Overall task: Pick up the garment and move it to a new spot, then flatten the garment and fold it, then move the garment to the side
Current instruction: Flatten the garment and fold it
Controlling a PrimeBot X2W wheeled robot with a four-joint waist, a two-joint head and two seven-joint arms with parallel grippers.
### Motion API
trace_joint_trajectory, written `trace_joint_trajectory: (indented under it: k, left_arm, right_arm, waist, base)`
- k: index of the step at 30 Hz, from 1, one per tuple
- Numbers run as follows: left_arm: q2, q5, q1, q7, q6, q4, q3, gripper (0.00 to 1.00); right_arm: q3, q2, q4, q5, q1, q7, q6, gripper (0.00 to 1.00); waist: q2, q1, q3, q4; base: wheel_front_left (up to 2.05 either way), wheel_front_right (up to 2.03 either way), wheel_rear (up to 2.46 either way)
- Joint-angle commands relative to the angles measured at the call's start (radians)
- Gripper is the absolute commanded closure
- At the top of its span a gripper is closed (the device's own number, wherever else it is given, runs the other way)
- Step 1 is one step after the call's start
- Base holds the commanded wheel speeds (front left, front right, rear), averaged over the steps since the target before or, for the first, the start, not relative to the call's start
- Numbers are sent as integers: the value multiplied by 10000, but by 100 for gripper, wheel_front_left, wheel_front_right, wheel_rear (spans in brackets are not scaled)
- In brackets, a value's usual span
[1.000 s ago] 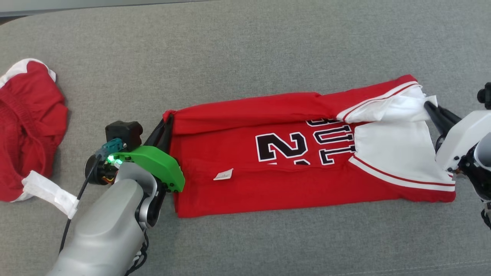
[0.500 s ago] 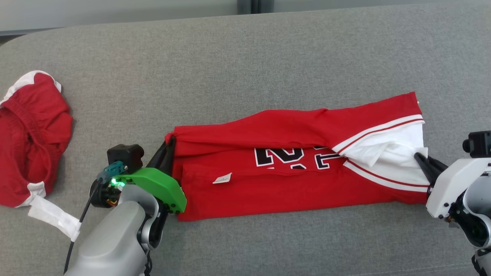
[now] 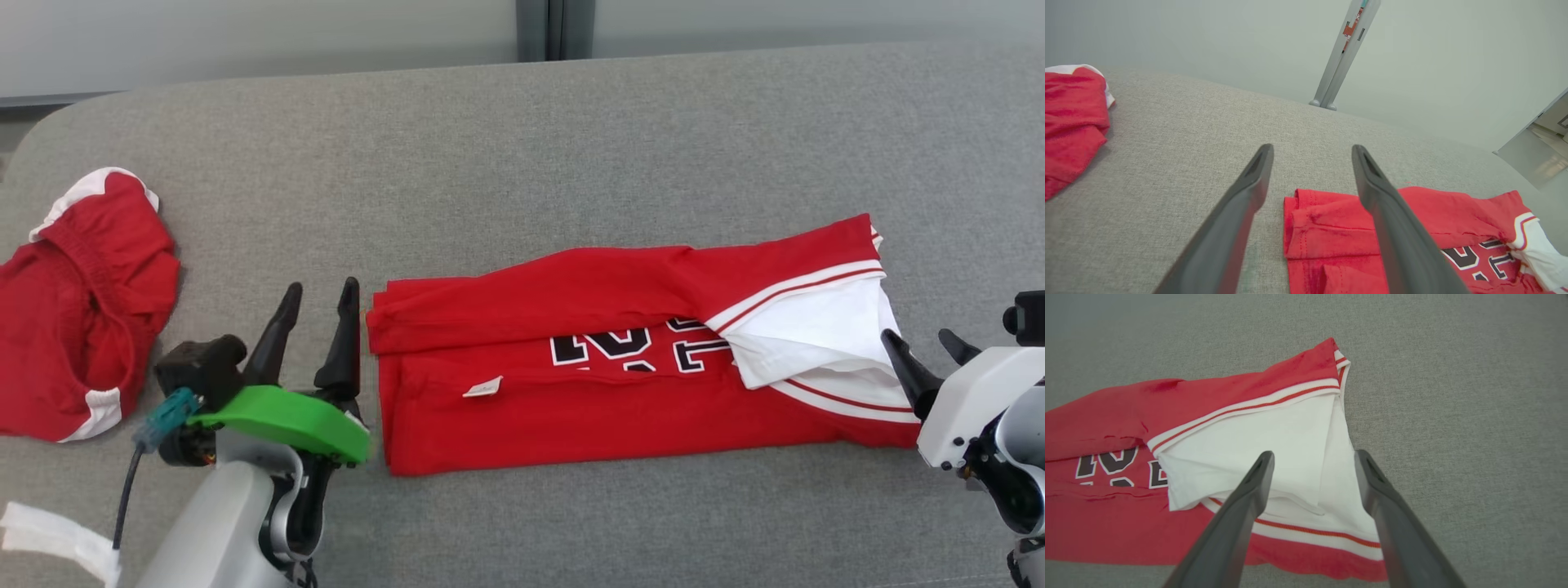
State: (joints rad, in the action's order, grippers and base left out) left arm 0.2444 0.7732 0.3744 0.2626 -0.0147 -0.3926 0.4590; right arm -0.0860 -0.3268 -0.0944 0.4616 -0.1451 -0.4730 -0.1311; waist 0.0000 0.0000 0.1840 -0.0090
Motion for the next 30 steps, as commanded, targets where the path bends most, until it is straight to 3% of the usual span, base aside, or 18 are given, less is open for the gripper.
trace_joint_trajectory:
  k: [1,7,15,30]
  left_arm:
    - [-14,-396,-329,23,119,284,-348,0]
    - [-402,-2271,-1375,13,551,1510,-2163,0]
    - [-955,-3629,-2059,12,994,1812,-3748,0]
    - [-1489,-4394,-1887,13,1411,1617,-4617,0]
  right_arm:
    - [-140,41,-49,-195,-85,20,10,0]
    - [-580,459,-671,-687,-597,-104,5,0]
    - [-1060,748,-2070,-1309,-1401,-140,5,0]
    - [-1062,551,-4063,-1485,-2635,-422,7,0]
  waist:
    - [0,0,-151,74]
    - [0,0,-354,224]
    - [0,0,-233,460]
    - [0,0,535,809]
  base:
    - [0,0,0]
    - [0,0,0]
    - [0,0,0]
    - [0,0,0]
